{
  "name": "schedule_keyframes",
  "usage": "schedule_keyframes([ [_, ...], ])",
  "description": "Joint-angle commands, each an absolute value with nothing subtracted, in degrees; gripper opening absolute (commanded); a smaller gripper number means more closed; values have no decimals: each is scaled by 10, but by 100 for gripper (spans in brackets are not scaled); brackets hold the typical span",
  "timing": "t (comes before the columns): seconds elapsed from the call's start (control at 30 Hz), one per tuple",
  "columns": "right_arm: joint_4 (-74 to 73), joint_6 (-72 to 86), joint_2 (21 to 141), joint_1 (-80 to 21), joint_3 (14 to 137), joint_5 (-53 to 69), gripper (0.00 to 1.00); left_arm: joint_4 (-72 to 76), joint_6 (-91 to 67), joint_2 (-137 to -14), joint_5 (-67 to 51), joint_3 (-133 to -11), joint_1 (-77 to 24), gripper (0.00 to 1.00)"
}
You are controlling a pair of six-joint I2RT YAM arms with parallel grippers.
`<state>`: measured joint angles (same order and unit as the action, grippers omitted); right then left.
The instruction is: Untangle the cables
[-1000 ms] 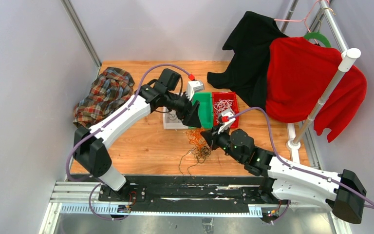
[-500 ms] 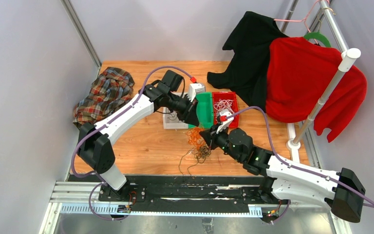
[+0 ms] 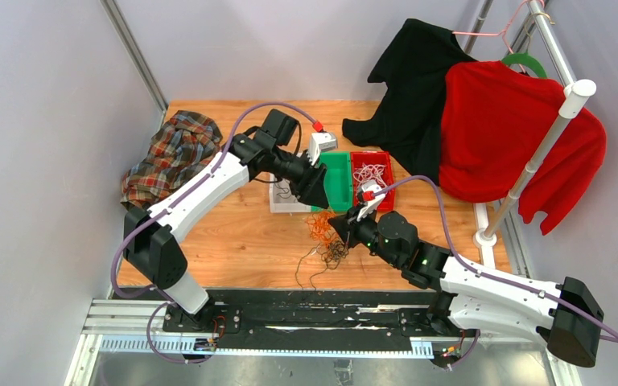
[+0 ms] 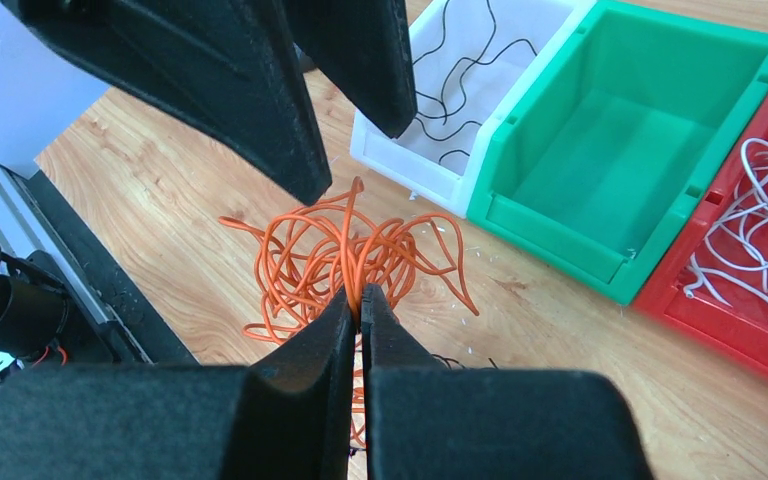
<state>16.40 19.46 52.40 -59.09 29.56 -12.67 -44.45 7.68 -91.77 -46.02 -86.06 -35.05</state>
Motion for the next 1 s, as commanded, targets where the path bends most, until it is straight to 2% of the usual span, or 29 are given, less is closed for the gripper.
schedule_keyframes([
  [0.0,173,187,521,-586,312,-109,1,-469,132,-915,-476,-870,-348,54],
  [0.13,172,184,525,-586,317,-102,1,-486,152,-939,-492,-876,-348,57],
  [0.23,169,184,526,-586,319,-99,1,-487,148,-953,-492,-883,-348,52],
  [0.4,169,183,526,-586,318,-96,1,-488,141,-962,-505,-888,-348,36],
  [0.53,169,184,528,-586,318,-93,1,-487,132,-963,-510,-889,-348,16],
  [0.6,170,184,529,-586,317,-92,1,-487,130,-959,-514,-888,-348,13],
  [0.63,169,184,529,-587,317,-91,0,-487,128,-956,-516,-889,-348,16],
  [0.73,168,185,528,-587,316,-90,1,-494,142,-944,-524,-890,-347,38],
  [0.87,168,186,526,-586,313,-86,1,-508,181,-930,-515,-889,-347,56],
  [0.97,168,186,526,-586,314,-81,1,-521,211,-928,-506,-894,-347,59],
])
